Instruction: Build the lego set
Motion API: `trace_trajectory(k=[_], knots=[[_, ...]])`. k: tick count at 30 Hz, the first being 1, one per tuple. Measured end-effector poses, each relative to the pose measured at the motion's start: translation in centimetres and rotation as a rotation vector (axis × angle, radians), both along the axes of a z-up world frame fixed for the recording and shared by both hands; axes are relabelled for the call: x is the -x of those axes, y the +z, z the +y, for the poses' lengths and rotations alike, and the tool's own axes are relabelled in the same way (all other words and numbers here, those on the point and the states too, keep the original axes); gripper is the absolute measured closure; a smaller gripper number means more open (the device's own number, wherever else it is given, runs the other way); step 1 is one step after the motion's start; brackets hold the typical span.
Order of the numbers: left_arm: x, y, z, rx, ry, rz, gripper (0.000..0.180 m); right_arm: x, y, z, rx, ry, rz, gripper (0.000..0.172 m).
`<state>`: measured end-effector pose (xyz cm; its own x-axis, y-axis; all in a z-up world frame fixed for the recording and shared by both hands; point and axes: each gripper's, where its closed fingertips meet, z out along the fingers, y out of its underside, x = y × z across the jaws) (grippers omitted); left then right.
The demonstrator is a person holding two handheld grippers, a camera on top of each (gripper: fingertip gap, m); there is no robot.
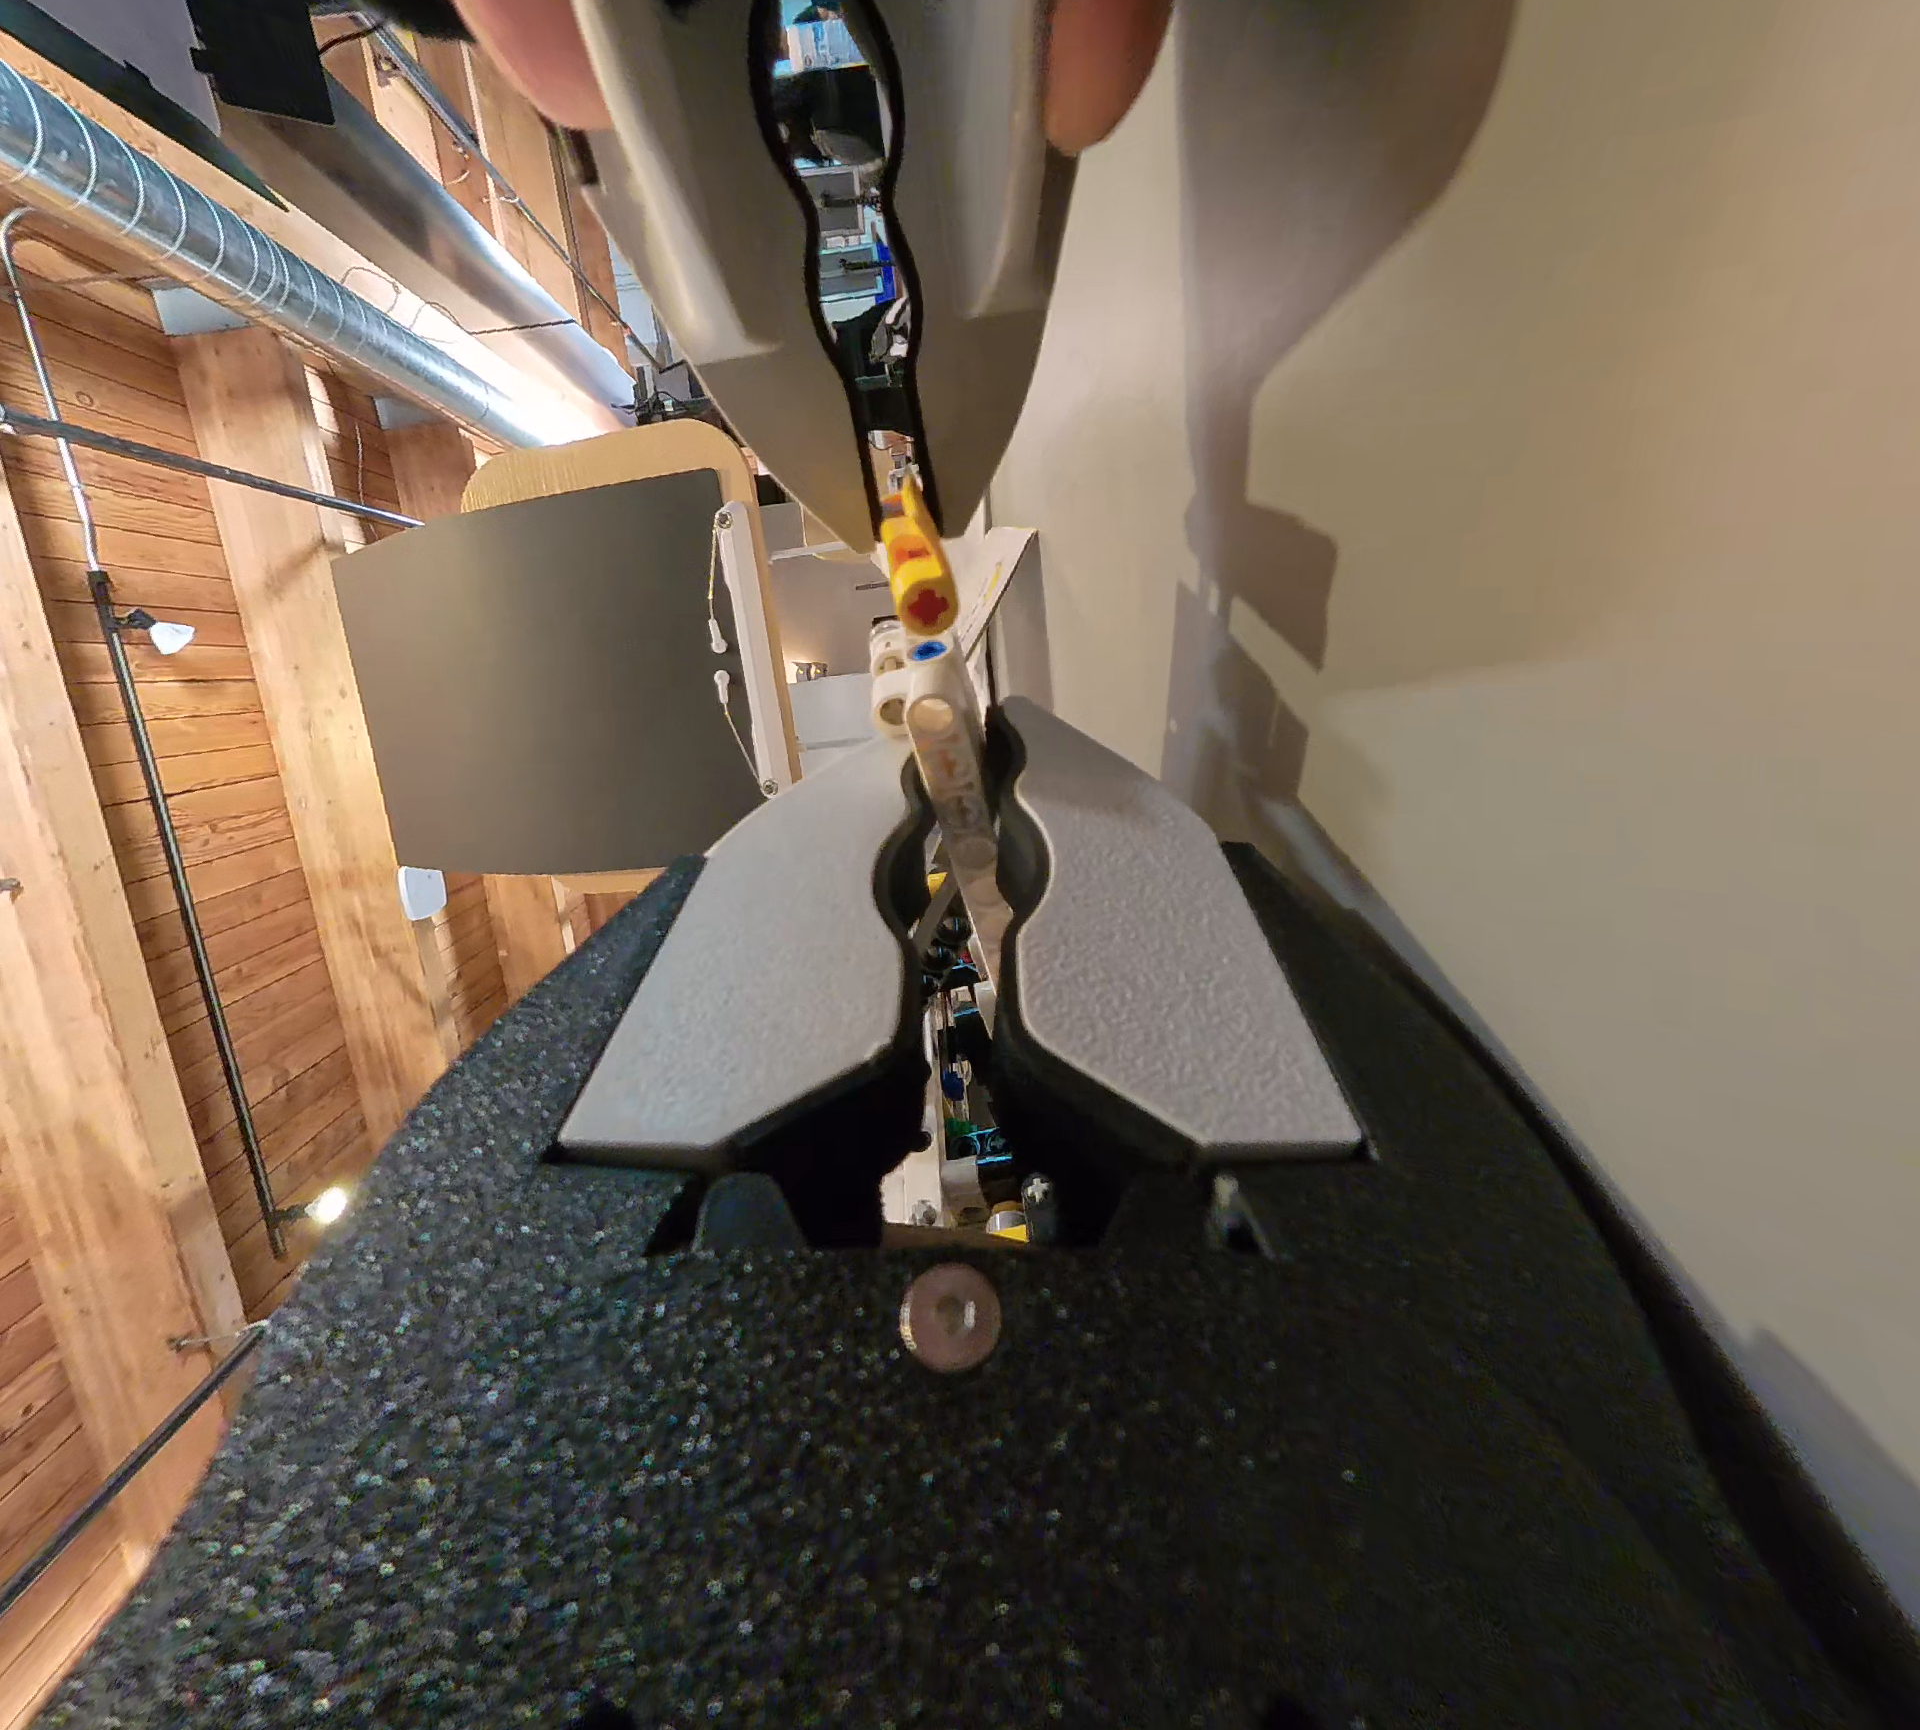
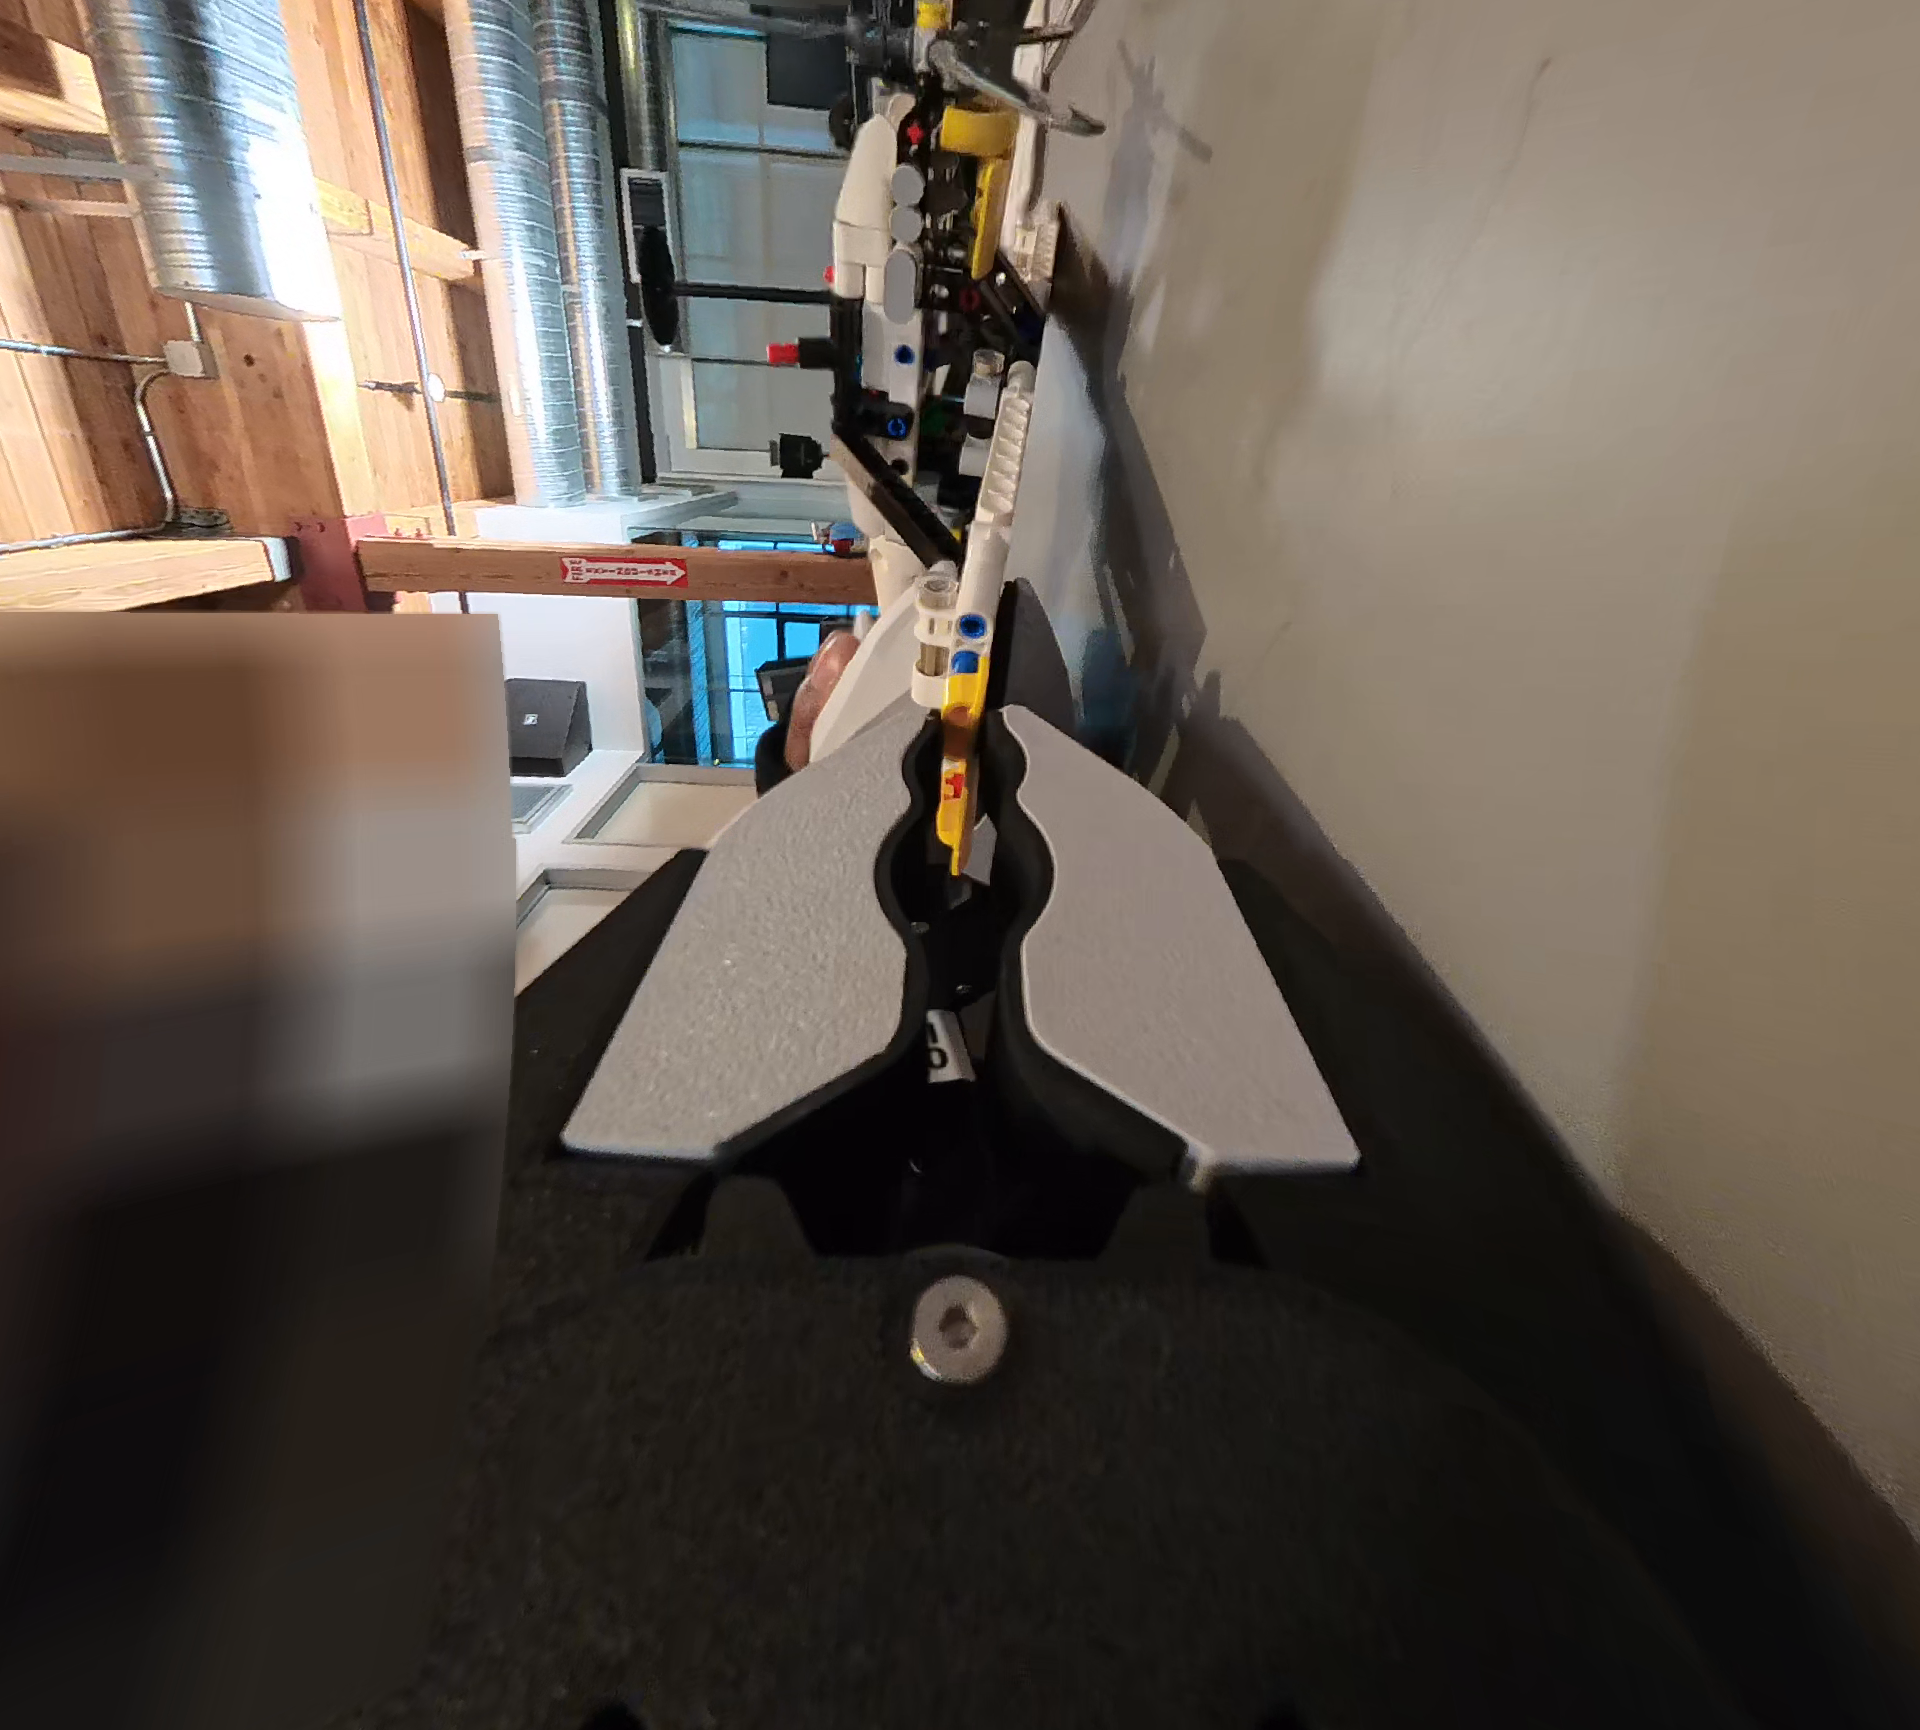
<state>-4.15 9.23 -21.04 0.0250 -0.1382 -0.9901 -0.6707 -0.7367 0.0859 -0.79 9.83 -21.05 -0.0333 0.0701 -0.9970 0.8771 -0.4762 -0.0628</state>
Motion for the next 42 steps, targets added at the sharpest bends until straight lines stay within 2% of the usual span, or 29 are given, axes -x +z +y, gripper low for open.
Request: trace_trajectory(k=[6,20,42], knots=[[-0.1,-0.5,-0.1,0.034,-0.004,0.005,0.175,0.0,-0.5,-0.1,-0.05,0.018,-0.011,0.166],[-0.9,-0.6,0.0,0.054,-0.068,0.012,0.175,-0.8,-0.7,-0.2,-0.068,0.215,-0.008,0.166],[0.2,-1.5,-0.7,0.072,0.076,-0.064,0.175,1.1,-1.5,-0.2,-0.107,-0.104,-0.053,0.164]])
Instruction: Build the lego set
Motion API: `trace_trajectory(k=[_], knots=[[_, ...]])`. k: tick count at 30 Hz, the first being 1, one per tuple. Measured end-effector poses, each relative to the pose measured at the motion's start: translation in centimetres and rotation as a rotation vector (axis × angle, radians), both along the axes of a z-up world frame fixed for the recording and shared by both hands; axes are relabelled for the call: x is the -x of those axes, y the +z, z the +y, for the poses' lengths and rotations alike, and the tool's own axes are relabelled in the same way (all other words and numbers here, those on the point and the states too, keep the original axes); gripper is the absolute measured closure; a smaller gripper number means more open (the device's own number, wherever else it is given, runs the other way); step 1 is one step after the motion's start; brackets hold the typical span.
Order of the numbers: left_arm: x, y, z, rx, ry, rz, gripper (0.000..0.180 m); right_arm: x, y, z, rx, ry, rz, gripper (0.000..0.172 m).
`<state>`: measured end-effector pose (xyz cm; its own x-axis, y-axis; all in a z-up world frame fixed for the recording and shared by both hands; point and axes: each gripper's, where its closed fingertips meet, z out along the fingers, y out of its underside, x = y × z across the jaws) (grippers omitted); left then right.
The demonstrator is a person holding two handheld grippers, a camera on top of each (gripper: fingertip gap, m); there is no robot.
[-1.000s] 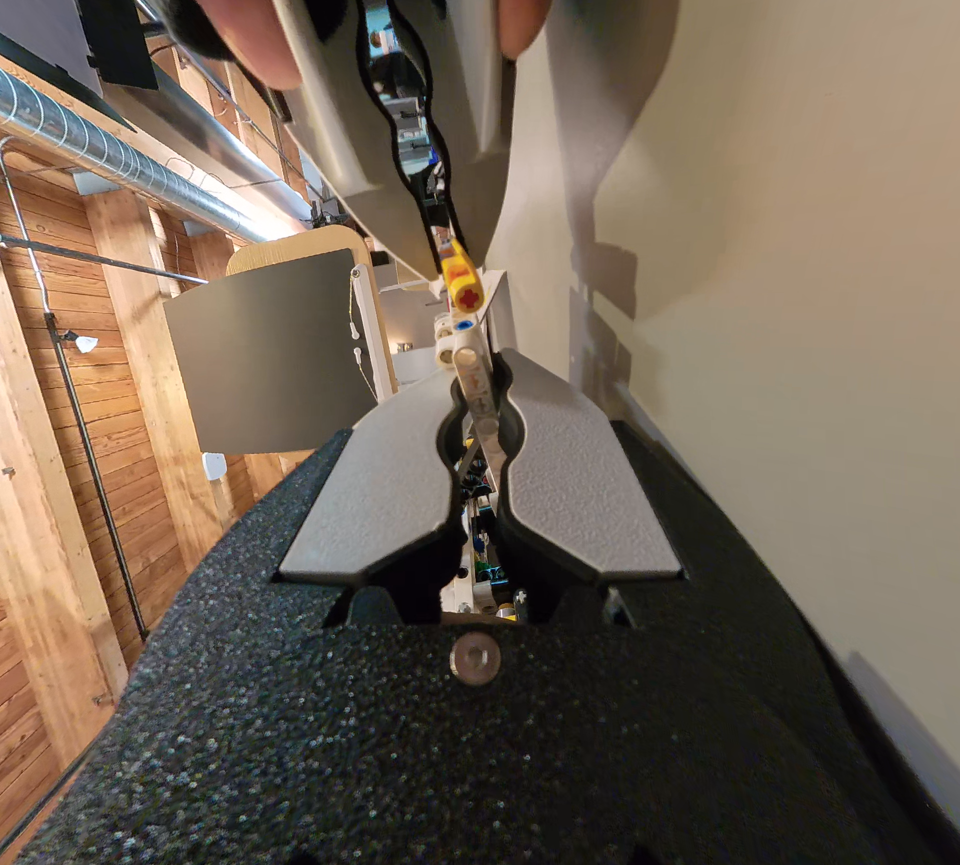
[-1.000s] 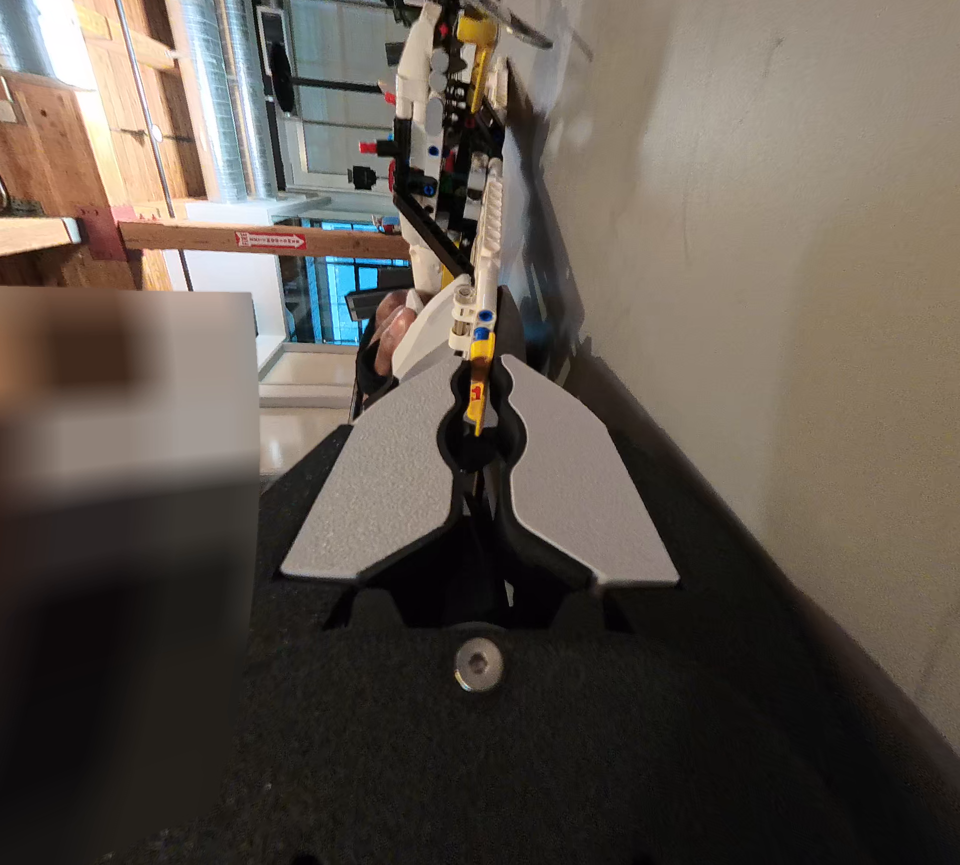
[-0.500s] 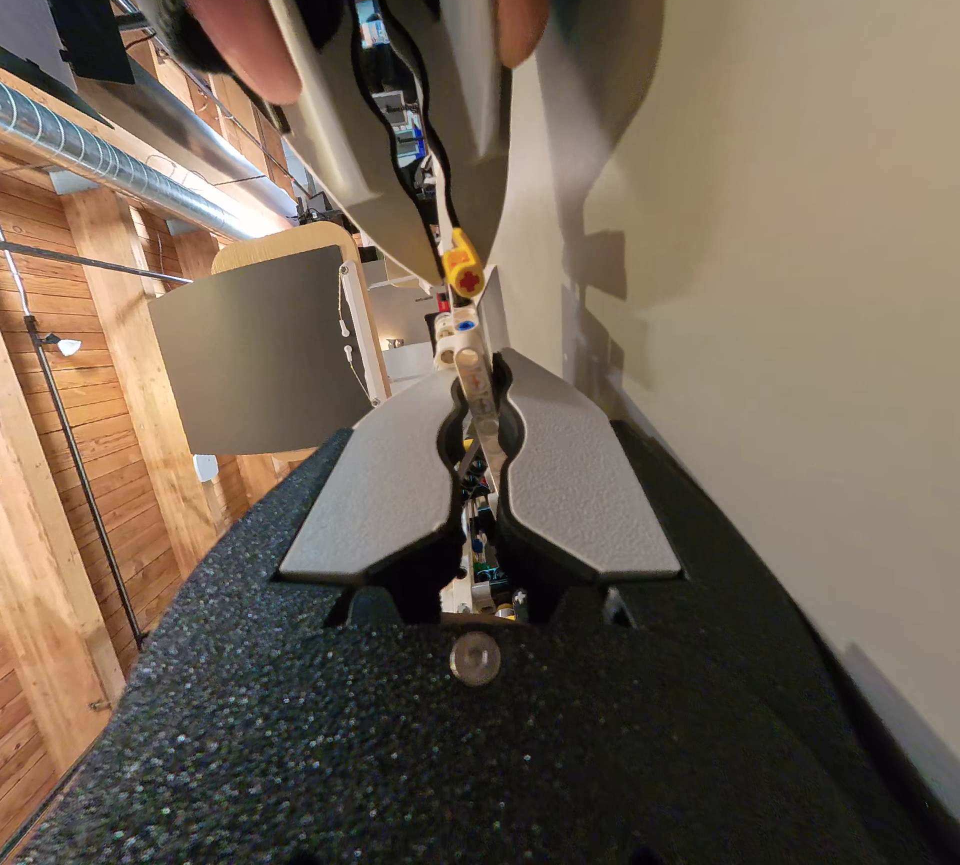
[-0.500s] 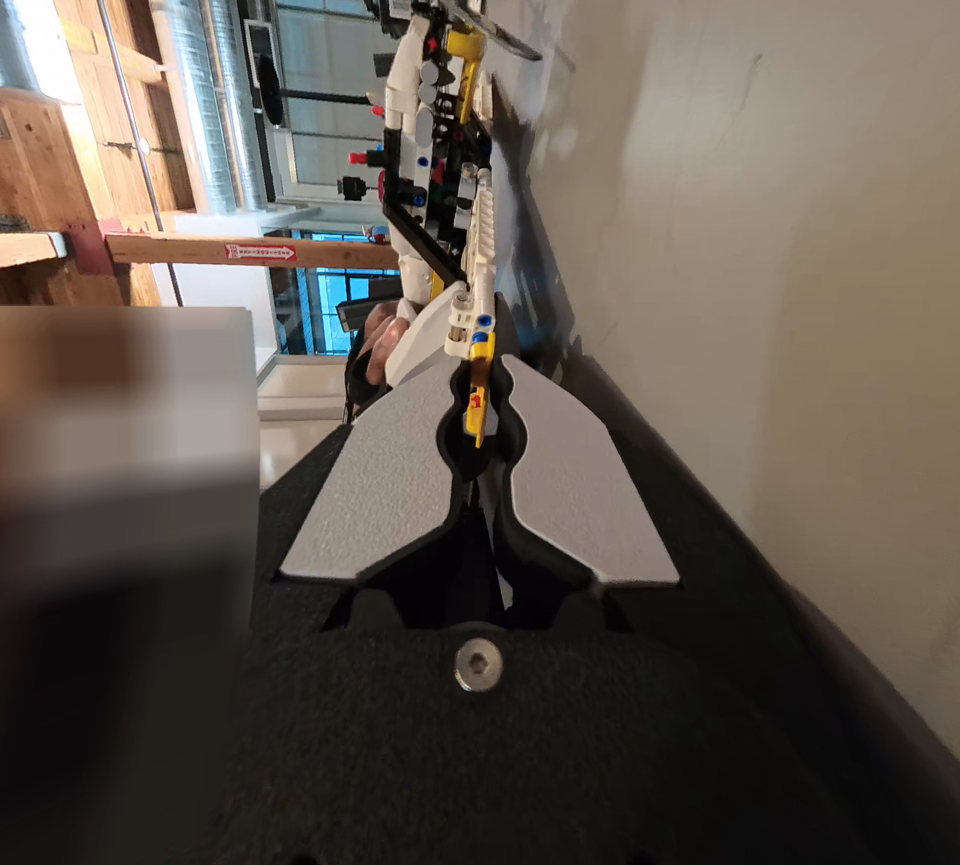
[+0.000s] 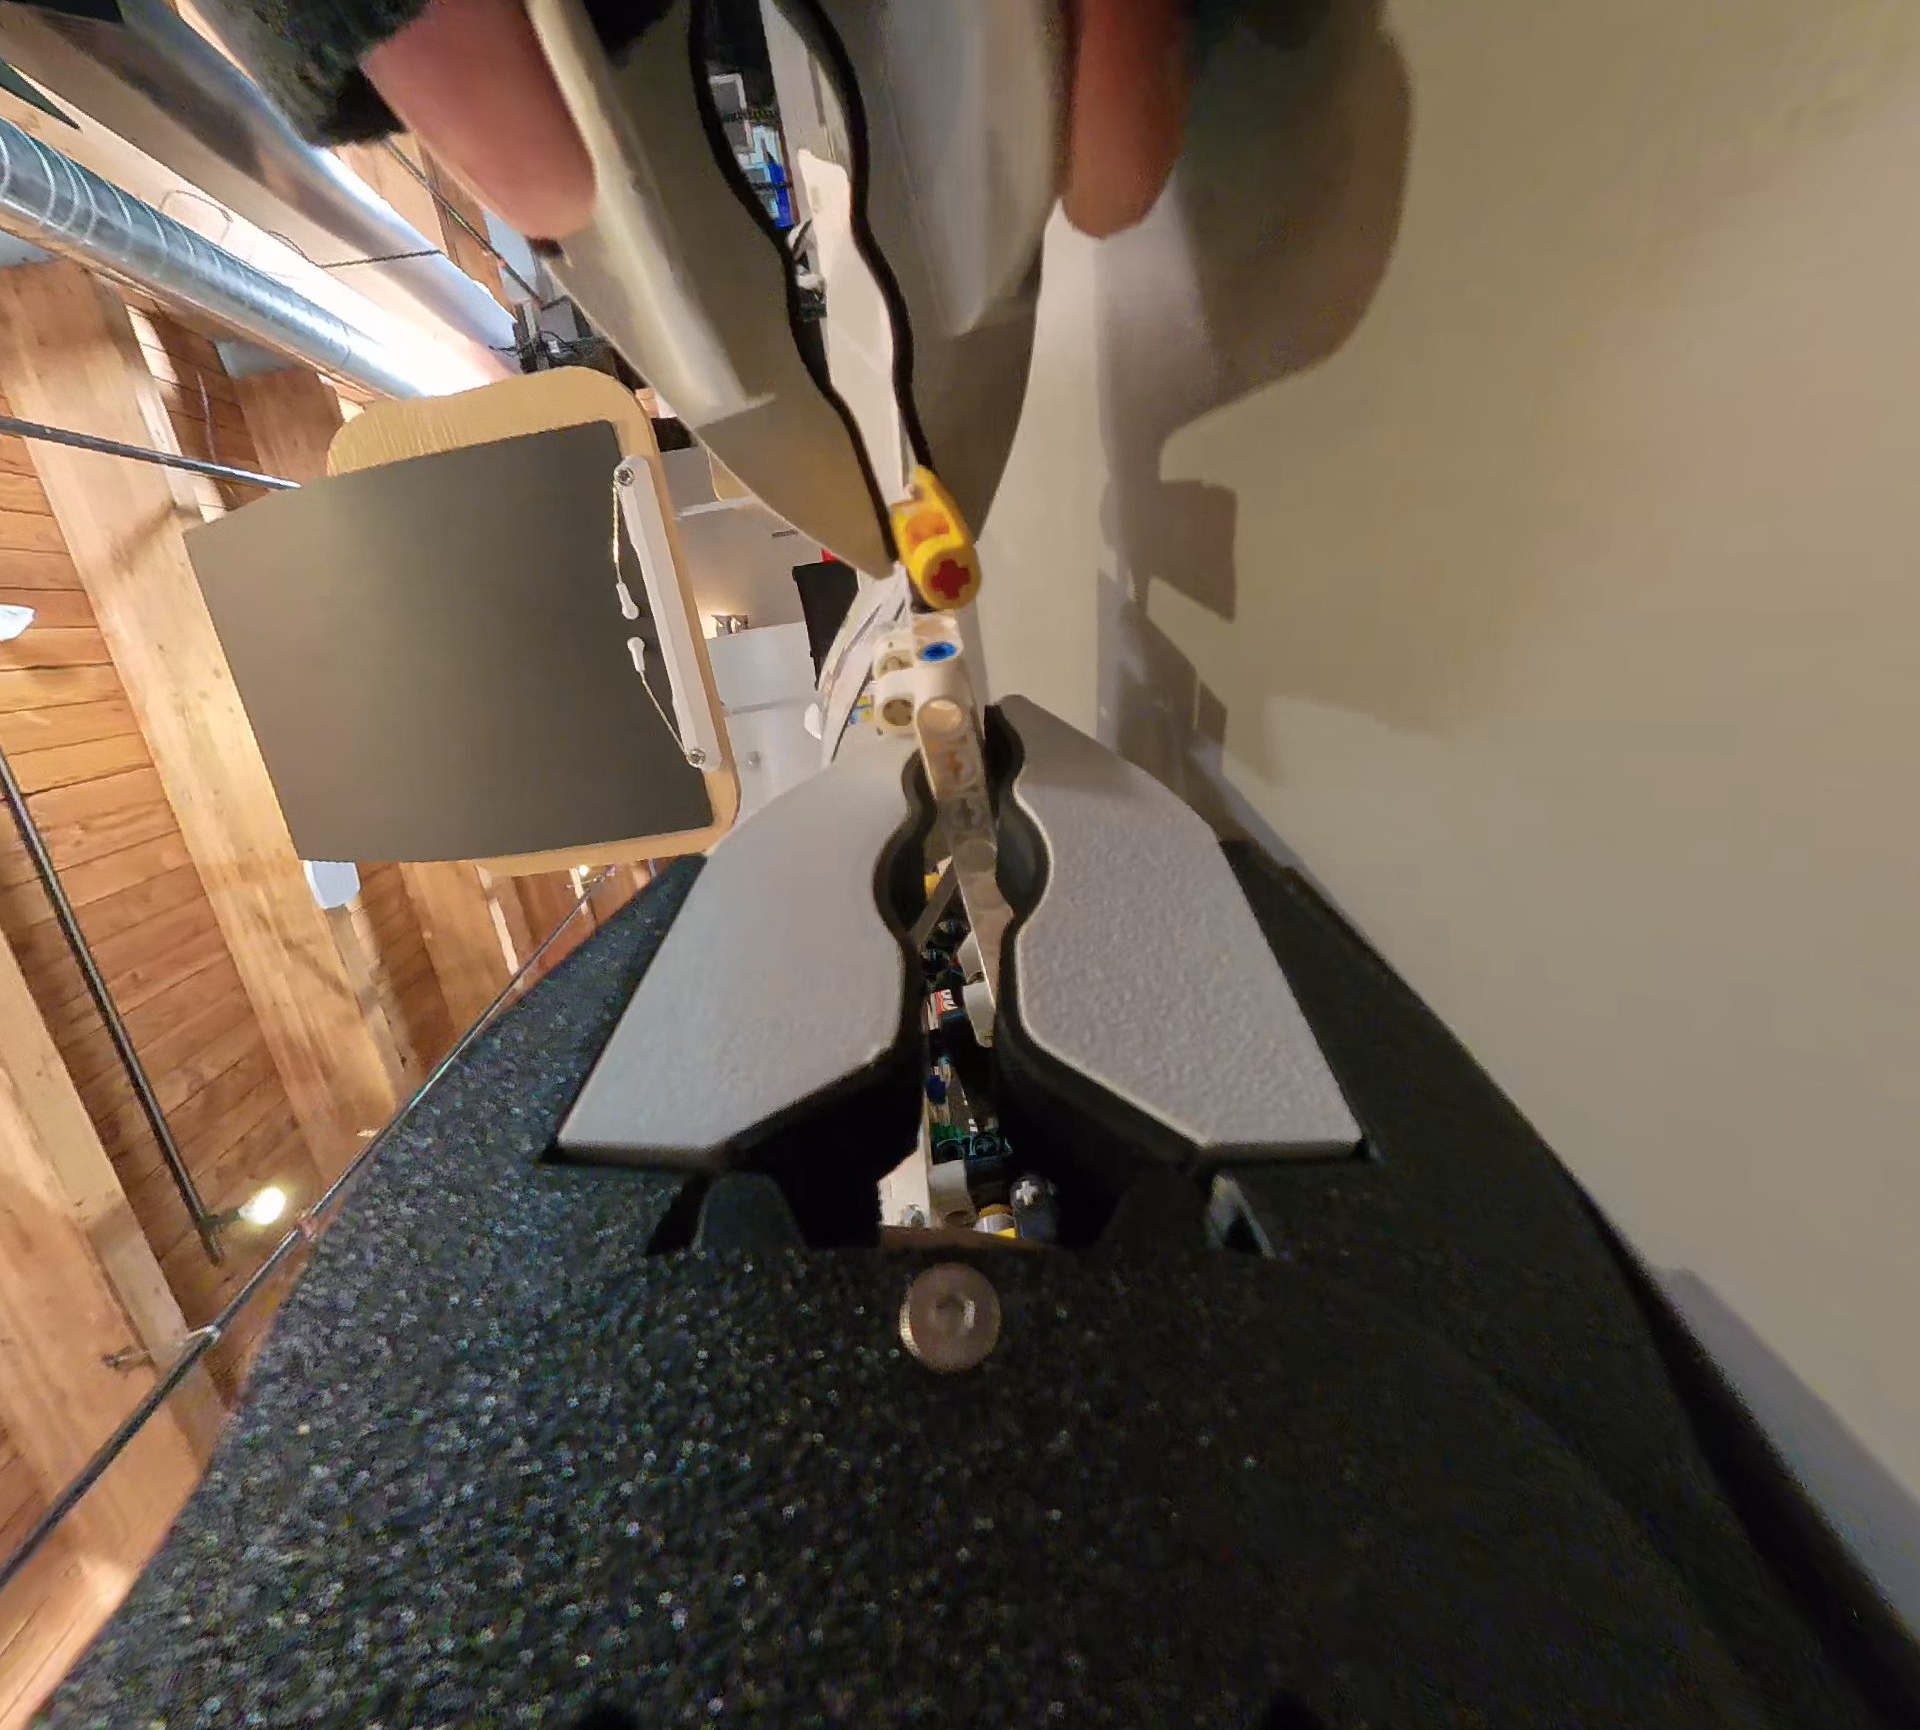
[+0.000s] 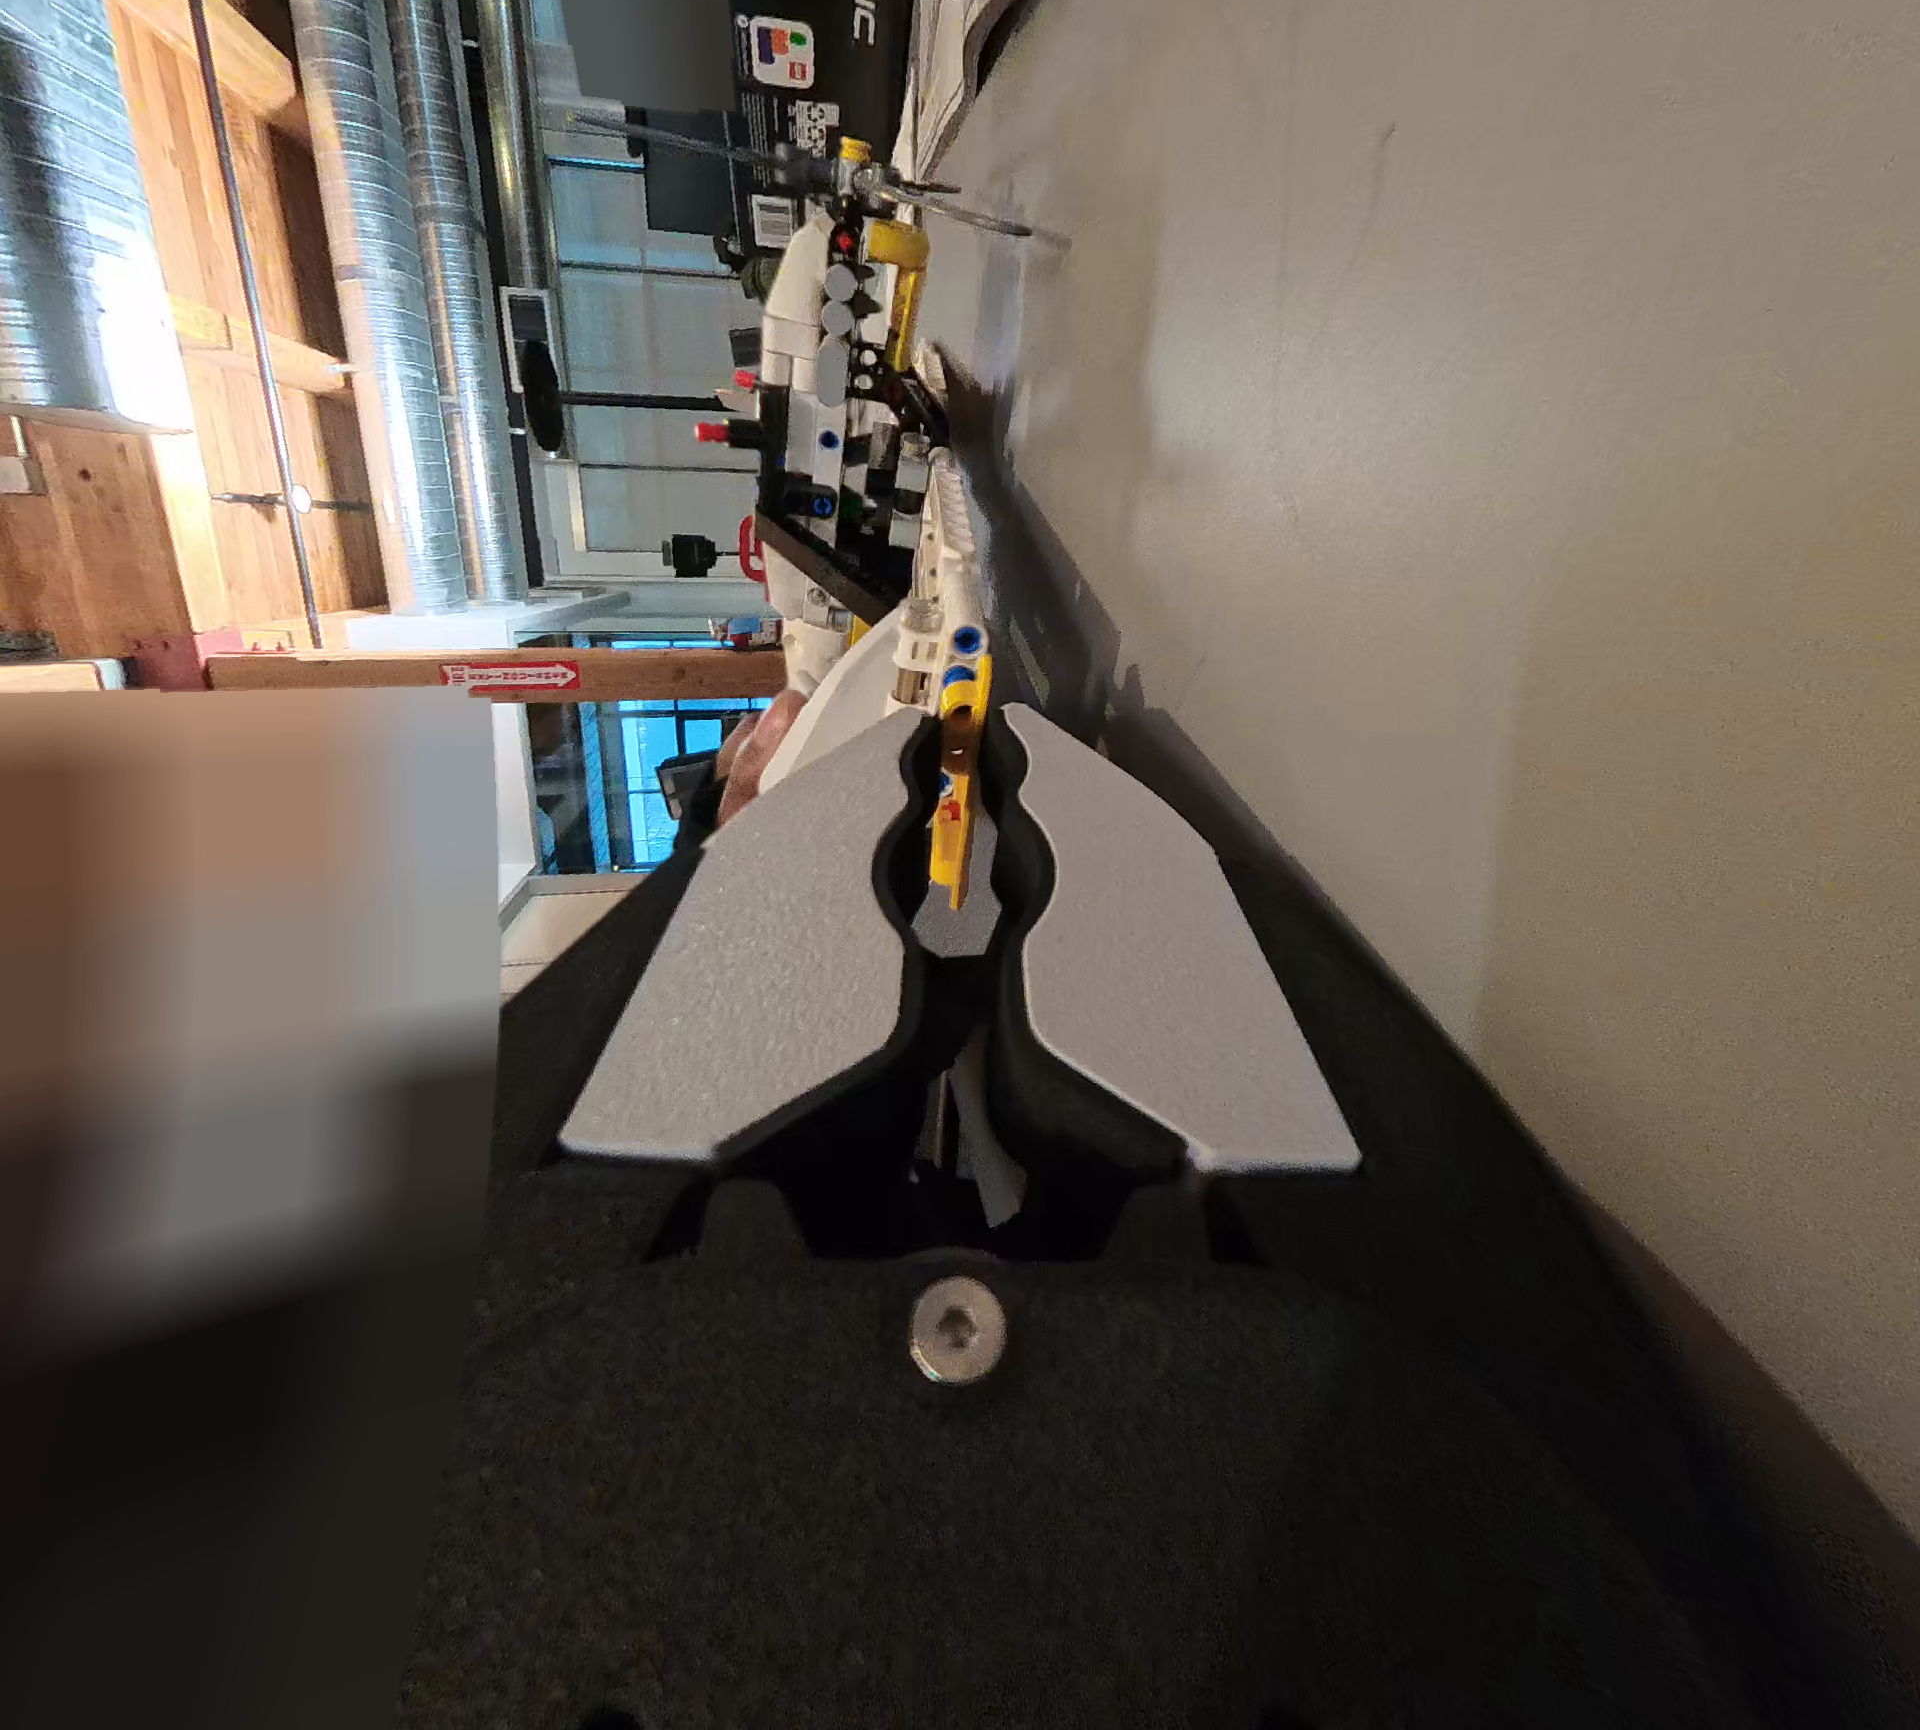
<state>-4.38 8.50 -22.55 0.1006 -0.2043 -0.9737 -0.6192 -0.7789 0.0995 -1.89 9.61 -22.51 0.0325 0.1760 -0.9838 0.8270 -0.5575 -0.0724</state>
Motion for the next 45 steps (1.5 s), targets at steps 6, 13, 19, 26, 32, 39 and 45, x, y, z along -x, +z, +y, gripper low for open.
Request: trace_trajectory(k=[6,13,19,26,32,39,45], knots=[[0.3,-0.3,-0.2,-0.021,-0.009,-0.044,0.173,0.2,-0.1,0.0,0.009,0.006,-0.016,0.164],[0.2,-0.1,-0.3,-0.062,-0.012,-0.075,0.173,0.1,0.1,0.0,0.04,0.026,-0.01,0.164],[0.1,-0.1,-0.3,-0.082,0.006,-0.094,0.173,0.1,0.3,0.0,0.052,0.018,-0.006,0.164],[-0.7,0.0,0.1,-0.095,-0.009,-0.102,0.173,0.1,0.2,-0.1,0.043,0.019,-0.01,0.162],[-0.6,0.0,-0.1,-0.101,-0.008,-0.11,0.173,0.4,0.5,0.7,0.057,-0.021,0.01,0.152],[-0.3,0.3,-0.3,-0.117,0.002,-0.112,0.173,-0.6,0.3,0.9,0.024,0.004,0.011,0.149],[-0.4,0.5,-0.3,-0.121,0.003,-0.107,0.173,-1.1,0.3,0.2,0.022,0.058,0.01,0.148]])
